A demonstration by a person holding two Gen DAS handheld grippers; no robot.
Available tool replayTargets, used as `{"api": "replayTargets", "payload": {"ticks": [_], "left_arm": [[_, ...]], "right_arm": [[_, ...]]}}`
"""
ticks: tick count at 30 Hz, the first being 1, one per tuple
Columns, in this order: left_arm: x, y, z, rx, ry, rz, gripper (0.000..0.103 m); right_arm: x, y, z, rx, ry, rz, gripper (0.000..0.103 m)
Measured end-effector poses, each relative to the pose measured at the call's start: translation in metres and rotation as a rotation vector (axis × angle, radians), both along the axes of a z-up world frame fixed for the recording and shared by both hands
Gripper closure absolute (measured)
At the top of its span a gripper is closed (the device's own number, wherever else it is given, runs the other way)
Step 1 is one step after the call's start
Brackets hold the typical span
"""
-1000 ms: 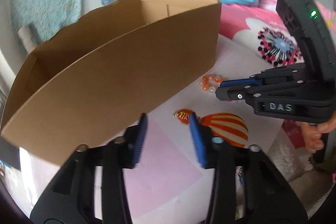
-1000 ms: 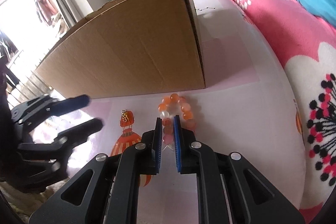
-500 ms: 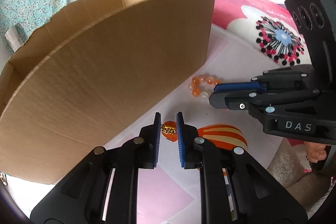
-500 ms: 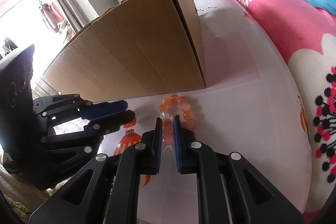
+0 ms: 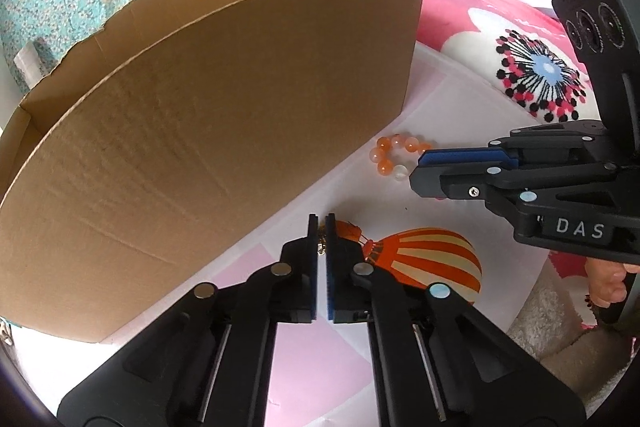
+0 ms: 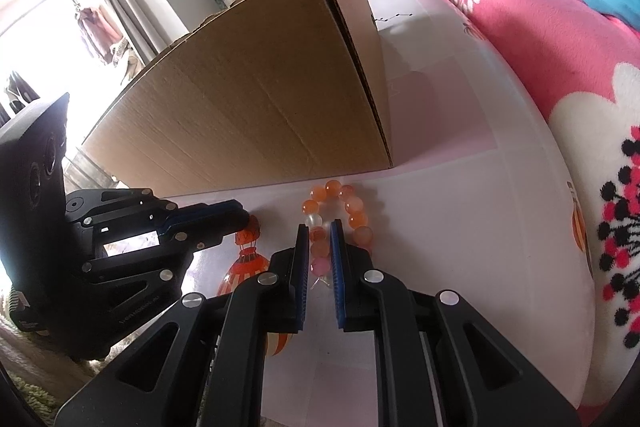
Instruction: Organize jewelry
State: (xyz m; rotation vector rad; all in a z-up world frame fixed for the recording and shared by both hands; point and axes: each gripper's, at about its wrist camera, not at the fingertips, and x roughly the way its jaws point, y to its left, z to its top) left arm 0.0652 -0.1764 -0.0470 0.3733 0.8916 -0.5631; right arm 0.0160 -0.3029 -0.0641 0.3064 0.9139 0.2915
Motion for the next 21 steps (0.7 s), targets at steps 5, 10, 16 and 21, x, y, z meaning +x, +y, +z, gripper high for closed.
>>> {"api": "replayTargets", "payload": {"ticks": [5, 10, 16, 21], "left_arm": [[-0.004, 0.009, 0.008, -0.053, 0.002, 0.010, 0.103], [-0.013, 0.023, 0.026, -0.116, -0.016, 0.015, 0.103], [-0.020, 0.040, 0.034, -0.156, -0.022, 0.053, 0.103], [-0.021, 0.049, 0.029, -0.169, -0.016, 0.077, 0.103]], "right_arm": [[-0.001, 0.001, 0.001, -0.008, 0.001, -0.001, 0.092], [-0.001, 0.003, 0.002, -0.015, 0.001, -0.003, 0.092], [0.002, 0.007, 0.005, -0.033, 0.019, 0.005, 0.087], [0.003, 0.017, 0.011, -0.086, 0.021, 0.019, 0.078]]}}
